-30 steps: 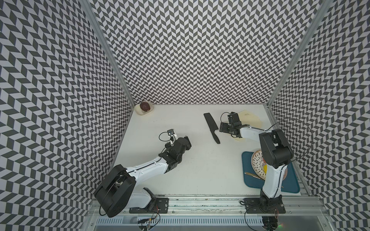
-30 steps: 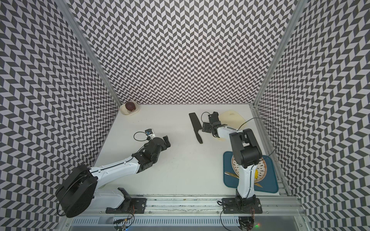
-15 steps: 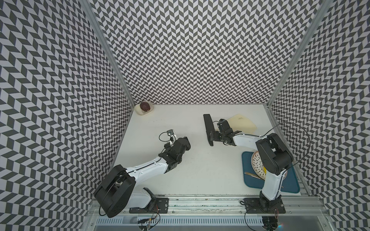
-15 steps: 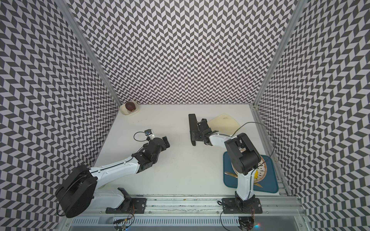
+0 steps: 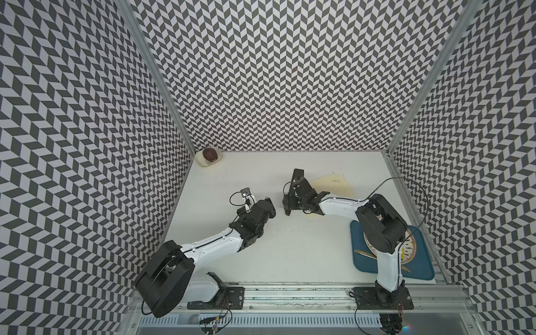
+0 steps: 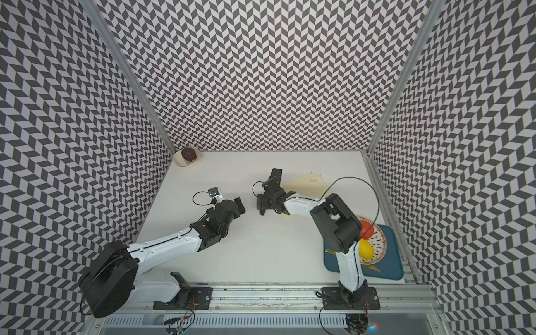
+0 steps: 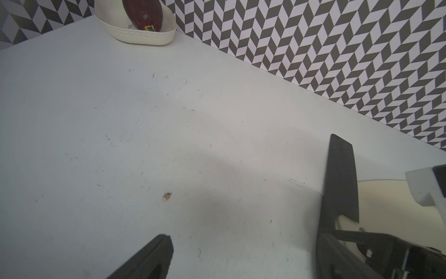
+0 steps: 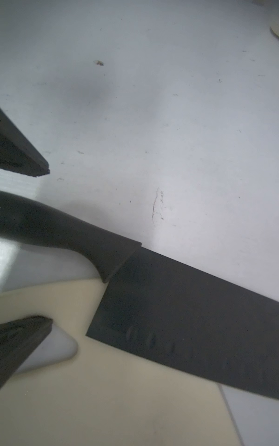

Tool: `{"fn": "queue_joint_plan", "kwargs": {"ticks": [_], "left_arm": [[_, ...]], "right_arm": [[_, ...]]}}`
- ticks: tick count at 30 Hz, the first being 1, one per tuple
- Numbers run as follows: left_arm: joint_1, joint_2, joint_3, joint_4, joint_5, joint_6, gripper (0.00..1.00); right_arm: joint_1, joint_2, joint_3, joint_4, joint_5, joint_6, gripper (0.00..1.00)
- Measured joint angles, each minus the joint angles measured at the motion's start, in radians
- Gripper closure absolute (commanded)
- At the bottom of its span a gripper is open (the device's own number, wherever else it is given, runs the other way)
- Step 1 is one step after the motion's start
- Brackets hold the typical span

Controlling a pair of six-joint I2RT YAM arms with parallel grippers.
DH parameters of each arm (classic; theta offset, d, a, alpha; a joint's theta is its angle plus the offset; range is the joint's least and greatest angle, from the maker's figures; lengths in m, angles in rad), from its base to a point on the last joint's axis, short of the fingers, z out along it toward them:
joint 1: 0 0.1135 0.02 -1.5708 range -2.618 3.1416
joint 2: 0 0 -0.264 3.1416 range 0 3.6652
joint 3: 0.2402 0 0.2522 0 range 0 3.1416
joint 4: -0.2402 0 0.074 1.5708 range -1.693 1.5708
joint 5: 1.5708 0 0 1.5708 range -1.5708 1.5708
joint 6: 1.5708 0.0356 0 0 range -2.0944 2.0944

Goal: Align the knife with the edge of the cutting board
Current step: Move the work surface to the center of the board, then move the knife to the center of the board.

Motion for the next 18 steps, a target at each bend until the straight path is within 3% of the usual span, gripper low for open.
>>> {"fn": "queue_joint_plan", "kwargs": {"ticks": [12,18], "left_arm": [[0.000,0.000,0.000,-0.001,-0.005,0.005,0.00],[0.000,0.000,0.000,0.009,0.011,0.009,0.00]], "right_arm": [[0.018,-0.044,0.003,-0.090,0.054,0.019,0.01],[-0.087,-0.207,-0.075,-0.118,0.071,-0.006,0.00]]}}
